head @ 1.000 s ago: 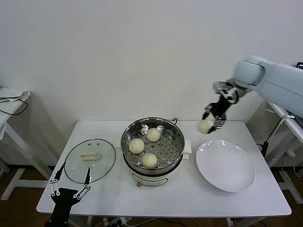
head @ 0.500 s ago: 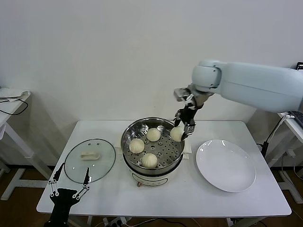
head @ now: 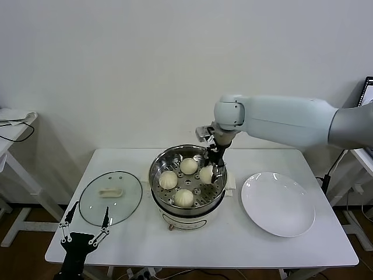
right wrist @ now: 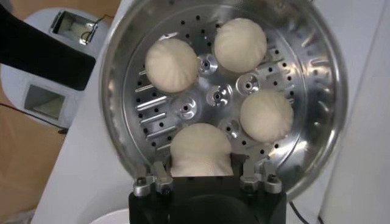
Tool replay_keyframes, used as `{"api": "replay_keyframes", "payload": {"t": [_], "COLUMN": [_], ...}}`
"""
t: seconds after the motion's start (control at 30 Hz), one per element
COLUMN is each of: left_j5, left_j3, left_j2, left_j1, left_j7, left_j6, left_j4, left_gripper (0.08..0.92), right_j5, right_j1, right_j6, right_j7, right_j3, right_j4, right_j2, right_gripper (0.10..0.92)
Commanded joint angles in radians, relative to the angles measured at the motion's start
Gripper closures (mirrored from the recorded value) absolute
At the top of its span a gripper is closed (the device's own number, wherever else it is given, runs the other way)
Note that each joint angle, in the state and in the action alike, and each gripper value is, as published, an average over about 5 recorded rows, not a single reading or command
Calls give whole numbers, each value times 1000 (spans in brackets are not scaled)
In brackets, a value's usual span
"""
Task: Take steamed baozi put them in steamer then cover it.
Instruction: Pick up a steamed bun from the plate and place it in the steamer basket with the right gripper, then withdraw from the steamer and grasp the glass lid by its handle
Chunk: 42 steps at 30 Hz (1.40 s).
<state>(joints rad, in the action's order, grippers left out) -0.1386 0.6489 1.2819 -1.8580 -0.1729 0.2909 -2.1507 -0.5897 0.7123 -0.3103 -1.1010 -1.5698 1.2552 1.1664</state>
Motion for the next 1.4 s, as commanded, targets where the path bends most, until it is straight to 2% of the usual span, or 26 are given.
{"api": "replay_keyframes", "payload": {"t": [0.03,0.33,0.53,0.63,0.8,0.93,1.03,1.2,1.3,1.4], "left_j5": [1,1,1,1,-7,-30,-52,-96,-116,-132], "left_j3": [2,0,3,3,1,1,0,-10,-18,-24], "left_j2": [-1,1,1,1,-1,-3,-7,-14,-17,-19], "left_j1": [1,-1,-2,-1,1,8,18,39,54,71], "left_j7": [0,0,-1,-1,-1,-5,-12,-36,-50,-58], "left_j6": [1,3,4,2,-6,-12,-24,-61,-85,-106], "left_j4": [2,2,2,1,-2,-1,1,2,4,7], "left_gripper": [177,177,177,177,177,177,177,177,177,177], "right_j5": [16,38,38,38,47,62,58,15,-5,-29], "right_j1": [-49,-64,-68,-56,-12,-2,-28,-164,-343,-607], "right_j6": [-10,-10,-9,-8,5,45,157,374,428,468], "right_j7": [12,28,38,38,24,36,213,907,1151,1281], "right_j3": [-10,-5,6,18,67,189,272,363,540,807], "right_j4": [-23,-23,-19,0,73,156,191,222,224,231], "right_j2": [32,34,29,11,-70,-203,-320,-487,-563,-614], "right_gripper": [381,363,237,208,203,202,203,203,203,203]}}
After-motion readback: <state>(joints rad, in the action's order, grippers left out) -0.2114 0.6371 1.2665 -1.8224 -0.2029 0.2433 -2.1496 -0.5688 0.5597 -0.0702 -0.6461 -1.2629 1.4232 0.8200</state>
